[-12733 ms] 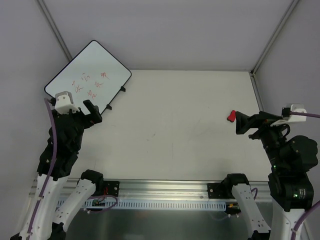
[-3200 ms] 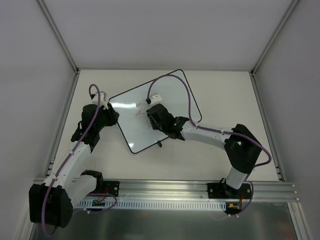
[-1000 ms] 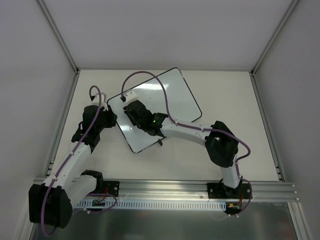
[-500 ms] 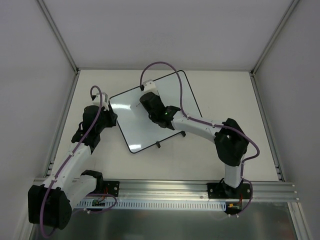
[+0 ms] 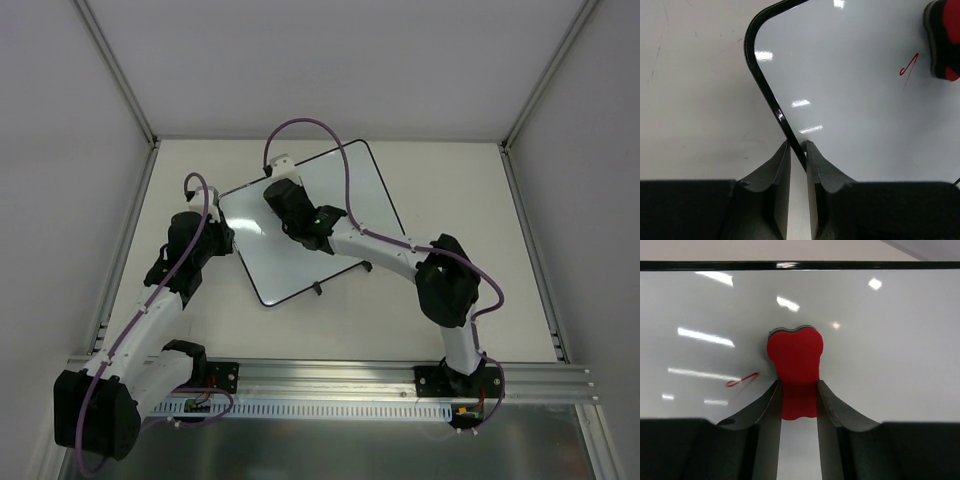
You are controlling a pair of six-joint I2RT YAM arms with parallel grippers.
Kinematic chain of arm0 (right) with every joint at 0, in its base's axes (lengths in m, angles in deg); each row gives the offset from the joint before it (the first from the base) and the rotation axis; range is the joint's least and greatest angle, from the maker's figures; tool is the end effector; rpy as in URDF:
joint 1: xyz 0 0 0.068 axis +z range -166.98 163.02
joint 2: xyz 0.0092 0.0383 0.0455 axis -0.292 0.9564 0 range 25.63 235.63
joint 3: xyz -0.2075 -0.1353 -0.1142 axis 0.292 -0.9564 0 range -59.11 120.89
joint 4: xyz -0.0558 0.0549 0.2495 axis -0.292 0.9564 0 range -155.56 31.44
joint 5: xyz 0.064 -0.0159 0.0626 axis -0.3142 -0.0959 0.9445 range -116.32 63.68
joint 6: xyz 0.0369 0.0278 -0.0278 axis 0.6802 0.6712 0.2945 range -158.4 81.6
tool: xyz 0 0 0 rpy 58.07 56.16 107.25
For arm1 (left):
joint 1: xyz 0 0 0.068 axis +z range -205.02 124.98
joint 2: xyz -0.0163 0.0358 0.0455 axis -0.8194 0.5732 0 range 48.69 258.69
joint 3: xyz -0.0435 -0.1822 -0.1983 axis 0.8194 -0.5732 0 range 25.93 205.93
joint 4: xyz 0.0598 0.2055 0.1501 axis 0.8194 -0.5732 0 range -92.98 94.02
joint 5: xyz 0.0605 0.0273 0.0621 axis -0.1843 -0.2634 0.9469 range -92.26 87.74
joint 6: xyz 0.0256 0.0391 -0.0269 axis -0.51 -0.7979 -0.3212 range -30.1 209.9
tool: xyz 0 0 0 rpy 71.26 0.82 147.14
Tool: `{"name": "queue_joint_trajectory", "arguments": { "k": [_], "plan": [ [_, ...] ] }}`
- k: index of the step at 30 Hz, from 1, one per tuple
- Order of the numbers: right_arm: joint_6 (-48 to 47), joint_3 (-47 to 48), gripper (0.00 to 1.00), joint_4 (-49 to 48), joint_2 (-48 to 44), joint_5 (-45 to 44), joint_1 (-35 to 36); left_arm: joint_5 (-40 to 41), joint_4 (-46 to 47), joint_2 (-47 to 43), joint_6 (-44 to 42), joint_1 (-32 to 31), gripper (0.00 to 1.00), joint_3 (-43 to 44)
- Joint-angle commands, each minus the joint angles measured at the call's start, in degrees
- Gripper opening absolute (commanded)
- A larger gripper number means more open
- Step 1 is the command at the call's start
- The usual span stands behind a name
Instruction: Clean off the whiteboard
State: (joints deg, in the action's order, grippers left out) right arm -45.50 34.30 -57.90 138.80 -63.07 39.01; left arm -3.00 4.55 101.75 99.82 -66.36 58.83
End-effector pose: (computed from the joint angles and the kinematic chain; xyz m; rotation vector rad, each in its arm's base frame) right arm 0.2781 0.3742 0.2827 -0.6710 1.8308 -0.0973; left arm 0.2109 -0.0428 0.2595 0.0325 1.9217 -0.2620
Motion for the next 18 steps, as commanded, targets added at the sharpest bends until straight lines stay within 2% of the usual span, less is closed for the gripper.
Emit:
{"name": "queue_joint_trajectory", "arguments": {
  "k": [1,5,10,13,18],
  "plan": [
    [1.64,4.23,0.0,1.83,4.33,5.54,3.33,-4.28,-2.82,0.38,-0.95,-2.99,0.0,-0.56],
    [2.61,8.71,0.0,4.2,7.07,7.57,6.49,-3.58,-2.82,0.12,-0.77,-3.43,0.0,-0.65],
    [2.44,8.38,0.0,4.91,7.16,5.57,7.29,-3.31,-2.82,0.03,-0.51,-3.43,0.0,-0.65],
    [0.94,6.53,0.0,4.91,5.32,3.89,6.42,-3.14,-2.91,-0.15,-0.51,-3.43,0.0,-0.65],
    [2.17,0.91,0.0,4.99,-0.13,-0.86,1.07,-2.61,-2.82,-0.15,-0.42,-3.43,0.0,-0.56]
  ]
}}
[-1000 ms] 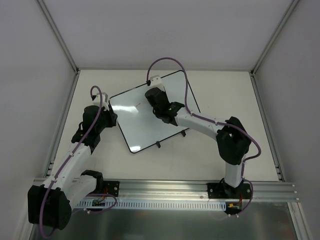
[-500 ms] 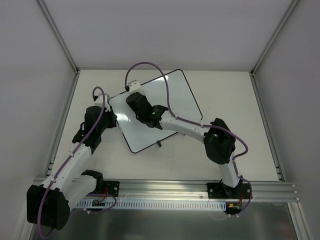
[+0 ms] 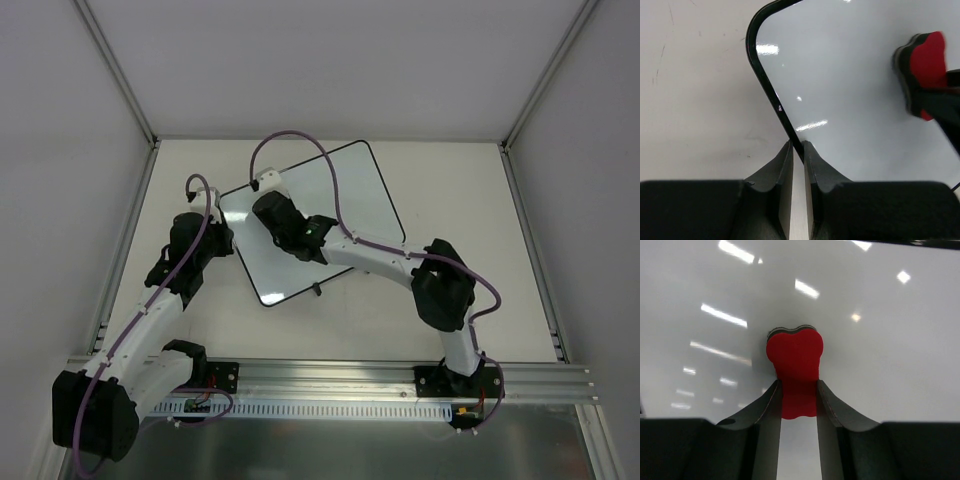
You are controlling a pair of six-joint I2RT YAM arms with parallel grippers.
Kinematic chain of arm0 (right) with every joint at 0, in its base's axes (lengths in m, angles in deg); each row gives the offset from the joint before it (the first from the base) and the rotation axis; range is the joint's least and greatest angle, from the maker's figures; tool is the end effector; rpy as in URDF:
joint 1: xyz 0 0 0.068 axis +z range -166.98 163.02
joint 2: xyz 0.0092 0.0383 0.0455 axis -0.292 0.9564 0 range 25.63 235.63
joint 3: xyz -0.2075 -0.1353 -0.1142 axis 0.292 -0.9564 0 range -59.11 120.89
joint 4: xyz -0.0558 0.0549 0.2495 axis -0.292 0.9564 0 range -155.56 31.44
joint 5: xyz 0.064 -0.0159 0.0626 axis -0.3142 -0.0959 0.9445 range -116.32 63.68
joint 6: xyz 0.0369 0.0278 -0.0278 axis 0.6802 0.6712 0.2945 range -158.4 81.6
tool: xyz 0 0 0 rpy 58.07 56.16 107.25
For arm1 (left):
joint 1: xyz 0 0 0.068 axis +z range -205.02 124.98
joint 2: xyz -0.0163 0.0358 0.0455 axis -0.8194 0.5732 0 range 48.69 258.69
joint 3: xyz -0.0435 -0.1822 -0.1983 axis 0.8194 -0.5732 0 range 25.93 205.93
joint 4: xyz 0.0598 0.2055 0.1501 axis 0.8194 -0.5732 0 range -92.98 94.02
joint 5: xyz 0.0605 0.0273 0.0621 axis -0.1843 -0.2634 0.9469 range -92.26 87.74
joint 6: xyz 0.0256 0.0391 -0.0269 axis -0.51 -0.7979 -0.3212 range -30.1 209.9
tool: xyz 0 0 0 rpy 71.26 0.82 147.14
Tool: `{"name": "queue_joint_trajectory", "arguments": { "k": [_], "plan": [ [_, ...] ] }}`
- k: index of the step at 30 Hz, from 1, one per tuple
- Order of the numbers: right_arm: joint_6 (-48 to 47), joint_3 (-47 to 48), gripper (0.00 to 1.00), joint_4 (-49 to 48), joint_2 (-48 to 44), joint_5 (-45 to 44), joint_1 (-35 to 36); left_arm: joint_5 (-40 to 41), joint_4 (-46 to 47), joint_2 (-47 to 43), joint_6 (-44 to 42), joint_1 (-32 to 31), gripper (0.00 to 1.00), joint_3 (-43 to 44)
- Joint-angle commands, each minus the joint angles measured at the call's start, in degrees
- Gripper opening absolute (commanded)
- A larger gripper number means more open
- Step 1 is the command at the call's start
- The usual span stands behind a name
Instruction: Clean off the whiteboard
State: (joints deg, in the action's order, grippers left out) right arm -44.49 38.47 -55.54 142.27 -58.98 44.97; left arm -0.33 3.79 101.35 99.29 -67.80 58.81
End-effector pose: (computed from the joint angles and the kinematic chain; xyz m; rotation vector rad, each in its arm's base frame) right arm 0.2428 0.4150 0.2757 -0.8180 1.8167 0.0326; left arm 0.2086 -0.0461 0.2594 0.0342 1.9260 -0.2273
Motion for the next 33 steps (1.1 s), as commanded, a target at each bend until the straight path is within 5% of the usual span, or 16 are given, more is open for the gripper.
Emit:
{"name": "queue_joint_trajectory", "arguments": {
  "k": [1,9,18,25,33],
  "plan": [
    [1.43,-5.62,0.0,2.55,-5.7,-6.17,-5.78,-5.19,-2.06,0.33,0.02,-1.99,0.0,-0.54],
    [3.01,-15.13,0.0,2.55,-13.1,-7.15,-15.89,-5.27,-2.06,0.33,-0.33,-2.08,0.0,-0.54],
    [8.0,-21.19,0.0,2.37,-15.3,0.75,-16.51,-5.36,-2.06,0.42,-0.33,-2.08,0.0,-0.54],
    [10.92,-29.72,0.0,-3.51,-17.15,3.84,-8.79,-5.8,-2.06,1.3,-0.25,-1.99,0.0,-0.19],
    [8.2,-25.87,0.0,-5.19,-14.07,6.38,1.32,-5.8,-2.06,1.3,-0.25,-2.08,0.0,-0.19]
  ]
}}
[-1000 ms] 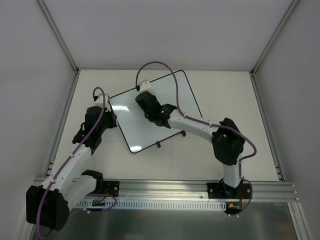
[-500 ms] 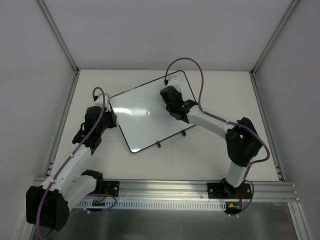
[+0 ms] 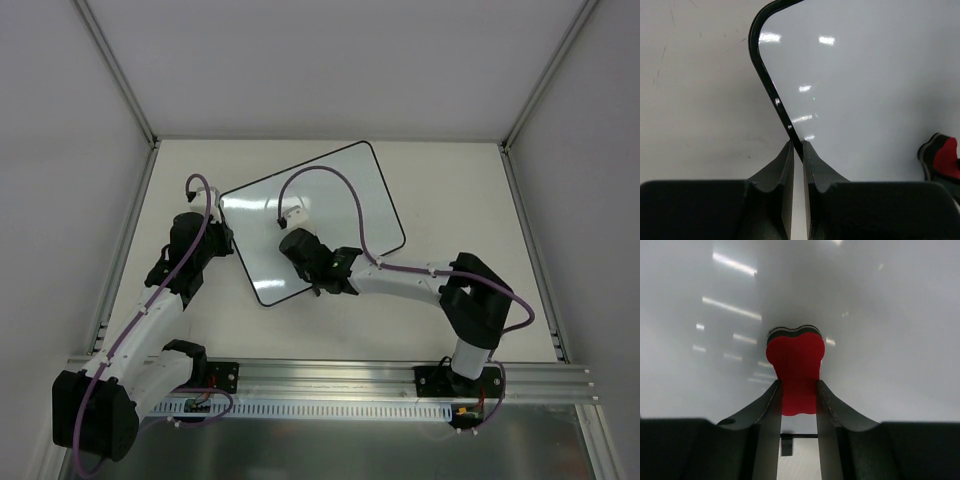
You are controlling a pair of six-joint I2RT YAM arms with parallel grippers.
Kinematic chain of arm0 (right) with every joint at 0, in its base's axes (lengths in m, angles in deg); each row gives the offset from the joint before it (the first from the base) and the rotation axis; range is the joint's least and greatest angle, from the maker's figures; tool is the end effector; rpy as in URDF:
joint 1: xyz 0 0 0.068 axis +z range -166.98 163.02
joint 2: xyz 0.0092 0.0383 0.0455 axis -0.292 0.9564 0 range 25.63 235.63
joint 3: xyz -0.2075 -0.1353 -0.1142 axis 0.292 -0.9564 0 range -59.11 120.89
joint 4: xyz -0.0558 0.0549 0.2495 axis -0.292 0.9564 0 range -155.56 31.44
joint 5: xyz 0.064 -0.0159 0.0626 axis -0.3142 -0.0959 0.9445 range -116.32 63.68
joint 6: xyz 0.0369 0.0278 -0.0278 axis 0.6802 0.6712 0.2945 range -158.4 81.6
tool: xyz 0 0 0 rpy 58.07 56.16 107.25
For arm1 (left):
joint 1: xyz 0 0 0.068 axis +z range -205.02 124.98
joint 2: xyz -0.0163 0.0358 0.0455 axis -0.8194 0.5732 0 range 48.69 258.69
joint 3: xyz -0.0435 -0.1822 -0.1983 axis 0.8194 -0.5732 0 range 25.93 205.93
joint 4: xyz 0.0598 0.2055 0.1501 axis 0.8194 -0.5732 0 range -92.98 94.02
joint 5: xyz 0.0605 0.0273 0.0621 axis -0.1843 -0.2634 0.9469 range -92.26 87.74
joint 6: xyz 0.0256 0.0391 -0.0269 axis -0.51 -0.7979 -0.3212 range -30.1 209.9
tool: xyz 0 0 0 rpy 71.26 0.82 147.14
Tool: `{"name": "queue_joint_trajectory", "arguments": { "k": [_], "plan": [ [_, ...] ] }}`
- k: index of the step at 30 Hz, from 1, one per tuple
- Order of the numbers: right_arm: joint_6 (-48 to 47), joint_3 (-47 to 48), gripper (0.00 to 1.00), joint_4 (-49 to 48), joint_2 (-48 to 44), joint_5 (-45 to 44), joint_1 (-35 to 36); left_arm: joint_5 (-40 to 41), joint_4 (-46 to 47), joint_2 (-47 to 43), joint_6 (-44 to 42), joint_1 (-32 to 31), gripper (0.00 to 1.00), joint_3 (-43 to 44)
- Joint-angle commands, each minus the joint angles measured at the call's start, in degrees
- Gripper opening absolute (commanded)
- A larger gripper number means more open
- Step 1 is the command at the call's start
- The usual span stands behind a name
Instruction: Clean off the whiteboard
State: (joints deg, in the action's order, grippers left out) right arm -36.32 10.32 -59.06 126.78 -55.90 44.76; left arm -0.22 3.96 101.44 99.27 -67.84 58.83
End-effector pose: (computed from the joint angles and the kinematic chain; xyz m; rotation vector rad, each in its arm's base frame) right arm 0.2017 0.3383 0.2298 -0.8196 1.9764 0.0688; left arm 0.2089 -0.0462 0.2595 0.0338 1.9241 -0.2260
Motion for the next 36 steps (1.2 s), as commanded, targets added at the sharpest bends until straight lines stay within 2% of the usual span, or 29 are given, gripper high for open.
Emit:
{"name": "queue_joint_trajectory", "arguments": {
  "k": [1,7,11,17,18,19,21,23,24,27,31,36],
  "plan": [
    [-0.24,2.81,0.0,-1.67,1.16,3.3,1.63,-5.82,-2.32,1.21,-0.14,-1.95,0.0,-0.21],
    [-3.75,0.2,0.0,-1.32,-6.65,-3.54,-0.56,-5.56,-2.23,1.3,-0.14,-2.03,0.0,-0.12],
    [-3.67,-5.68,0.0,-0.26,-14.82,-9.24,-7.05,-5.3,-2.23,1.39,-0.05,-2.03,0.0,-0.12],
    [-0.17,-14.66,0.02,4.47,-25.45,-11.82,-25.58,-5.3,-2.23,1.39,-0.05,-2.03,0.0,-0.12],
    [1.33,-16.5,0.04,5.01,-25.99,-10.86,-31.44,-5.21,-2.23,1.39,-0.14,-1.95,0.0,-0.12],
    [2.21,-16.95,0.04,5.62,-26.26,-10.06,-34.37,-5.21,-2.23,1.39,-0.14,-2.03,0.0,-0.12],
    [4.75,-17.66,0.05,7.12,-25.39,-8.13,-42.52,-5.12,-2.23,1.48,-0.05,-2.03,0.0,-0.12],
    [5.82,-18.01,0.07,7.12,-23.98,-5.33,-47.03,-5.21,-2.23,1.74,0.04,-2.03,0.0,-0.03],
    [6.26,-17.93,0.07,7.21,-21.63,-4.0,-50.89,-5.38,-2.23,1.74,0.13,-2.03,0.0,-0.03],
    [8.19,-16.52,0.07,7.21,-15.57,1.01,-56.7,-5.38,-2.23,1.65,0.21,-2.03,0.0,-0.03],
    [10.65,-12.13,0.09,10.19,-8.88,7.68,-61.47,-5.21,-2.23,1.65,0.21,-2.03,0.0,-0.12],
    [12.68,-7.3,0.26,15.82,-4.2,9.55,-63.23,-5.21,-2.41,1.57,0.48,-2.03,0.04,-0.03]
  ]
}}
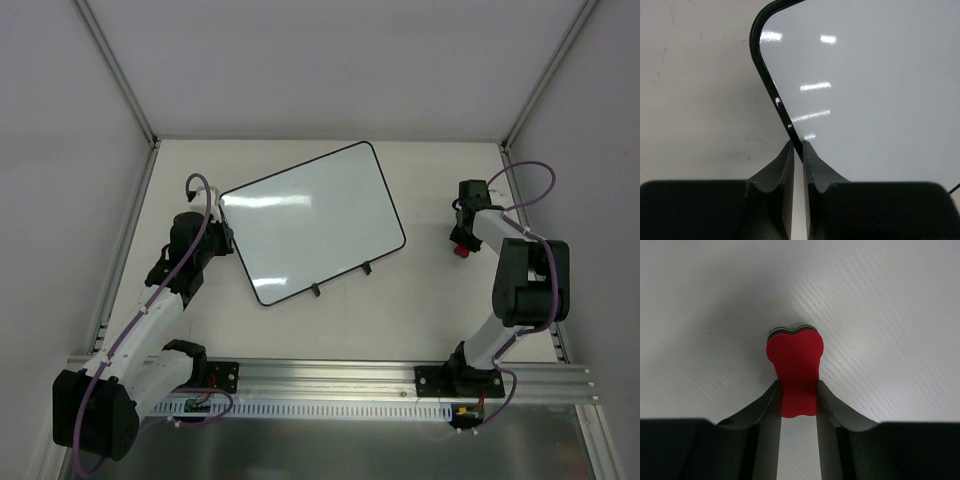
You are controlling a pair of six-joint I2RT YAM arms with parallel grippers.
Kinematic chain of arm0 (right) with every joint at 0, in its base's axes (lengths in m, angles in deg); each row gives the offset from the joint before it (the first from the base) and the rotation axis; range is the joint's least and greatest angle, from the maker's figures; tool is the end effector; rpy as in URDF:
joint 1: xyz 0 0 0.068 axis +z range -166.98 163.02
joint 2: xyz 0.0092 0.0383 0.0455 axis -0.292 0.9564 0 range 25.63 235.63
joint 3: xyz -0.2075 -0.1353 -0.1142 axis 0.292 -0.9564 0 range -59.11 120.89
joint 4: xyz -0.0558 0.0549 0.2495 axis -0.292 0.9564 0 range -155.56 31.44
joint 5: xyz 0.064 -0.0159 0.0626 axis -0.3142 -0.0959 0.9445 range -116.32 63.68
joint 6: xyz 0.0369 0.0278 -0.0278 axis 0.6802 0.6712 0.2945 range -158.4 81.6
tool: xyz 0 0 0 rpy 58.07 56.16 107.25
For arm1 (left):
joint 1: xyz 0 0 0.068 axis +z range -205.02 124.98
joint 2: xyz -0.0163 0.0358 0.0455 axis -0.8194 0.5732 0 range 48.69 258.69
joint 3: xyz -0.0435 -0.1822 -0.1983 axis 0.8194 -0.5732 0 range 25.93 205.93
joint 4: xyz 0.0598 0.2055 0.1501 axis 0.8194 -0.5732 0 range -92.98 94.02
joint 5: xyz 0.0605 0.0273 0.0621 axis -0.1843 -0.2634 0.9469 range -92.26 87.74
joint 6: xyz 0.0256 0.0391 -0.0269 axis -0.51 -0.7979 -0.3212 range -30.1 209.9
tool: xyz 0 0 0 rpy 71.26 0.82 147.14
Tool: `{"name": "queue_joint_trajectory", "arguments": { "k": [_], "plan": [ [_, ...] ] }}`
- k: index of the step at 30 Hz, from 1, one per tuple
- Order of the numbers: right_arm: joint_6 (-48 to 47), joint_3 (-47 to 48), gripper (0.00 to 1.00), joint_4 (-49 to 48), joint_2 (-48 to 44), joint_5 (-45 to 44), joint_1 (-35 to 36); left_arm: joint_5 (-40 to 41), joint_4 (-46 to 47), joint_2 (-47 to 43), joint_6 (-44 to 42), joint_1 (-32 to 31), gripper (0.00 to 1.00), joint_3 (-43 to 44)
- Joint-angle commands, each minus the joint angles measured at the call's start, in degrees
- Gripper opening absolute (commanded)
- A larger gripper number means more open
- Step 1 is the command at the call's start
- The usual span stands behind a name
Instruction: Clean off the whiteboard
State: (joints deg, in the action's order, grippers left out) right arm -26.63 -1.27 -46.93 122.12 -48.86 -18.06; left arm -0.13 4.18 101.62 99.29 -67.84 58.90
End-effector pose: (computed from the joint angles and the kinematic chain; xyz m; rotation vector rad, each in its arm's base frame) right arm 0.3361 -0.0199 0.1797 0.4265 2.4750 -0.4290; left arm 0.2096 -0.0463 0.2598 0.0323 1.9222 -0.2250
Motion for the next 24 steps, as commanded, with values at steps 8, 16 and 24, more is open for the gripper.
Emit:
{"name": "queue_joint_trajectory", "arguments": {
  "k": [8,16,24],
  "plan": [
    [4.05,2.54,0.59,4.39,-0.86,2.51,-1.29,-4.59,-3.15,0.43,0.9,-2.03,0.23,0.6],
    [0.37,-1.24,0.87,5.27,-12.96,-0.66,-1.38,-3.28,-5.26,-0.89,1.42,-2.03,0.67,2.45],
    [-11.22,4.98,0.99,11.77,-29.94,0.92,-1.38,1.2,-12.02,-5.99,2.83,-1.95,0.99,10.26]
  ]
}}
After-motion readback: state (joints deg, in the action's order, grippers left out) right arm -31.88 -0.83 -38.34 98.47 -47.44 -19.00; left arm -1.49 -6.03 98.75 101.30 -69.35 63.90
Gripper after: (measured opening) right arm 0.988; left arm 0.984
